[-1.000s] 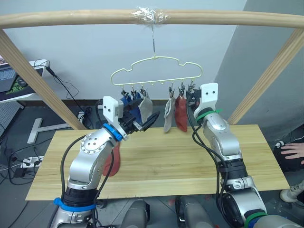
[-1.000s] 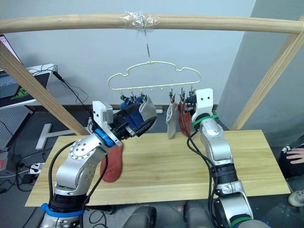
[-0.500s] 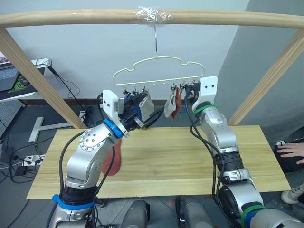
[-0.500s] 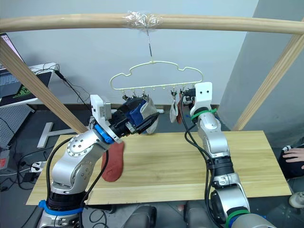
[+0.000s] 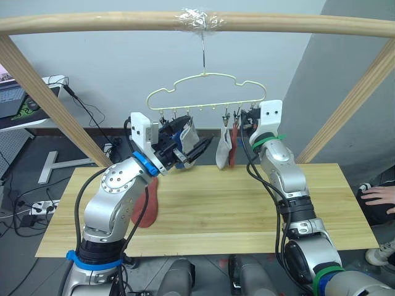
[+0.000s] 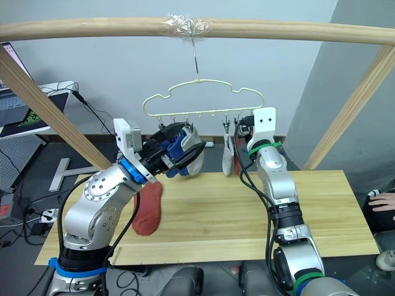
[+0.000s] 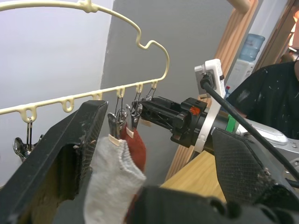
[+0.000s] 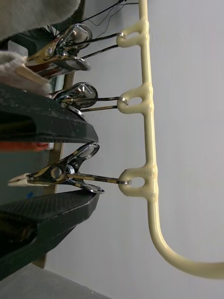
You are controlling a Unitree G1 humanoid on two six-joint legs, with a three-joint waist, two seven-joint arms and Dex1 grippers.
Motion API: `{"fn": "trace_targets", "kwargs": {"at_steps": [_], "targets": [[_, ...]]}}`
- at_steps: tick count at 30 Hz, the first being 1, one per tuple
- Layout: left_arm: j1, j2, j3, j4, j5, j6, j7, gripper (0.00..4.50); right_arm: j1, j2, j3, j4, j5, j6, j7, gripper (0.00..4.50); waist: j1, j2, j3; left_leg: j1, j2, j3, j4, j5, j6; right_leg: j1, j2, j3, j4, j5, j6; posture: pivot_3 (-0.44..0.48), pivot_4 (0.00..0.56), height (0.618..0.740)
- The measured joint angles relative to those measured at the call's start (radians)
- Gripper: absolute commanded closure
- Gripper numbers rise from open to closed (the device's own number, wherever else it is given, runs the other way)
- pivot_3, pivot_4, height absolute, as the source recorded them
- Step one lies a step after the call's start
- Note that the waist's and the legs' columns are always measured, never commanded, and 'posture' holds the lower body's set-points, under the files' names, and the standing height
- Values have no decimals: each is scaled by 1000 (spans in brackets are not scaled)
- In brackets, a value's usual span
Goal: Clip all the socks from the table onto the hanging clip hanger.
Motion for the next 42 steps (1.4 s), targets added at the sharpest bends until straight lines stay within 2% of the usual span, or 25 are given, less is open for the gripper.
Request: {"fn": "trace_targets", "kwargs": {"at_steps": [10, 13, 16, 31, 33, 34, 36, 39, 42], "targets": [[0, 0, 0, -11, -5, 10, 3, 365, 0, 0, 0, 0, 0, 0, 0, 2999, 0, 0, 0, 0, 0, 0, 0, 0, 0, 0, 0, 0, 0, 0, 0, 109, 195, 740], [0, -1, 0, -12, -5, 10, 3, 365, 0, 0, -2, 0, 1, -1, 0, 3550, 0, 0, 0, 0, 0, 0, 0, 0, 0, 0, 0, 0, 0, 0, 0, 109, 195, 740], [0, -2, -1, -12, -5, 10, 3, 365, 0, -1, -2, 0, 0, -2, 1, 4371, 0, 0, 0, 0, 0, 0, 0, 0, 0, 0, 0, 0, 0, 0, 0, 99, 195, 740], [41, -29, -14, -27, -3, 9, 27, 365, 0, -41, -1, 0, 2, 3, 41, 4386, 0, 0, 0, 0, 0, 0, 0, 0, 0, 0, 0, 0, 0, 0, 0, 91, 204, 740], [37, -31, -15, -27, -1, 8, 27, 365, 0, -39, 0, 0, 2, 6, 47, 3668, 0, 0, 0, 0, 0, 0, 0, 0, 0, 0, 0, 0, 0, 0, 0, 91, 204, 740], [37, -31, -15, -27, -1, 8, 27, 365, 0, -38, 0, 0, 2, 7, 48, 3500, 0, 0, 0, 0, 0, 0, 0, 0, 0, 0, 0, 0, 0, 0, 0, 90, 204, 740], [36, -31, -15, -27, 0, 8, 27, 365, 0, -35, 0, 0, 2, 8, 47, 2880, 0, 0, 0, 0, 0, 0, 0, 0, 0, 0, 0, 0, 0, 0, 0, 90, 205, 740], [32, -31, -15, -27, 0, 8, 27, 365, 0, -28, 0, 0, 1, 8, 45, 1791, 0, 0, 0, 0, 0, 0, 0, 0, 0, 0, 0, 0, 0, 0, 0, 89, 209, 740], [30, -31, -15, -27, 0, 8, 27, 365, 0, -25, 0, 0, 1, 8, 43, 1791, 0, 0, 0, 0, 0, 0, 0, 0, 0, 0, 0, 0, 0, 0, 0, 88, 210, 740]]}}
